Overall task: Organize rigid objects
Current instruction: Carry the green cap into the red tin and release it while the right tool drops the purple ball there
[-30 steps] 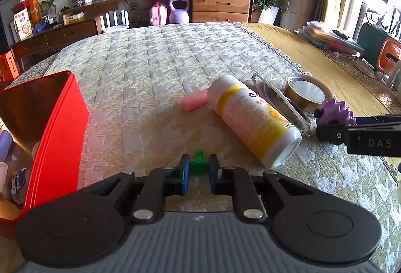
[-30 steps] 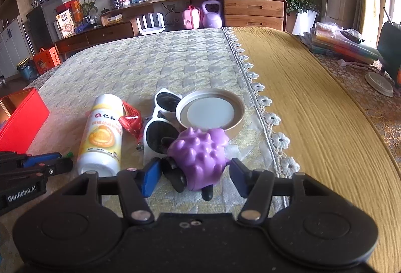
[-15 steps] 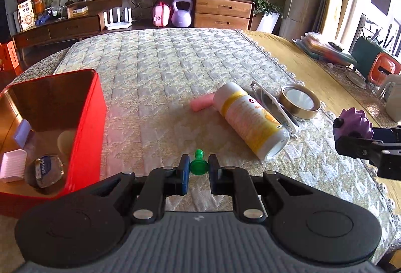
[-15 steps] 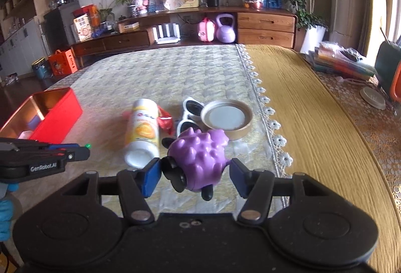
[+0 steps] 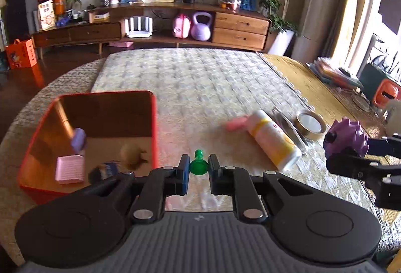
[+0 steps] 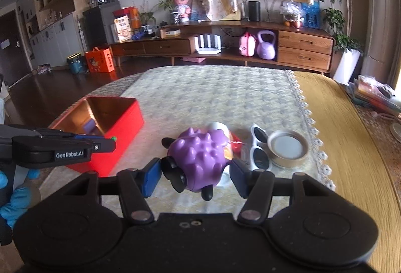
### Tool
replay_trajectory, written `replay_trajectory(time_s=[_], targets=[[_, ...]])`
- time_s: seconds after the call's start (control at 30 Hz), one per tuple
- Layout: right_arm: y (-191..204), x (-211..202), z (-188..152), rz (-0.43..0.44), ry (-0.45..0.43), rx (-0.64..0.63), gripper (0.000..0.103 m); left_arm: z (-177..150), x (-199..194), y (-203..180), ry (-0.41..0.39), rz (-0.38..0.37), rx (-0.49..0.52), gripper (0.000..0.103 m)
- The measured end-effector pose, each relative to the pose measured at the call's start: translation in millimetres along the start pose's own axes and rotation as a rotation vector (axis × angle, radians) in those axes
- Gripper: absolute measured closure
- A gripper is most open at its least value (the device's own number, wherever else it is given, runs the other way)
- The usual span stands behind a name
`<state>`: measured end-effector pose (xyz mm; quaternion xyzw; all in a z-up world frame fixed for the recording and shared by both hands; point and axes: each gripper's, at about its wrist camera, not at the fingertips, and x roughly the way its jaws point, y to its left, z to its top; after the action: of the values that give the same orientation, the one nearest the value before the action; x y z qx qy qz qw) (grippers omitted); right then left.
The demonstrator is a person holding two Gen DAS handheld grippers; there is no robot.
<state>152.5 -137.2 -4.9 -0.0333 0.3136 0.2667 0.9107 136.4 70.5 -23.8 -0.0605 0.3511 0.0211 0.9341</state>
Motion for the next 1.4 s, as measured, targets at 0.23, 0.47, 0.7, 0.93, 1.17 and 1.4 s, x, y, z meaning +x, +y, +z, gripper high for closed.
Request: replay_trajectory(time_s=[0.23,0.47,0.7,0.93,1.17,1.4], targets=[[42.5,10.4,20.4,0.058,-0.014,-0.074,0.044,14.1,-19.3,46.7,-0.045,0.075,-0.057,0.088],[75.6,34.1,35.9,0.094,0.001,-0.099,0.044,20.1,-23.2,85.6,-0.057,0.131,-0.087,0.088],[101.4,58.1,50.2,0.126,0.014,-0.134,0.044,27.5,-15.2,116.6,-0.056,0.162,-0.112,0.088],[129.4,87.9,61.3,0.154,0.046,-0.199,0.044,33.3,4.0,142.5,-0.035,0.208,-0.142,0.088],[160.2,129.5,63.5,0.158,0.100,-0.281,0.044,41.5,35.5,156.5,-0.010,0.180,-0.133,0.088],[178.3,163.7,58.9,0.149,0.142,-0.328,0.044,51.4,69.7,155.5,0.015,0.198,-0.095,0.088]])
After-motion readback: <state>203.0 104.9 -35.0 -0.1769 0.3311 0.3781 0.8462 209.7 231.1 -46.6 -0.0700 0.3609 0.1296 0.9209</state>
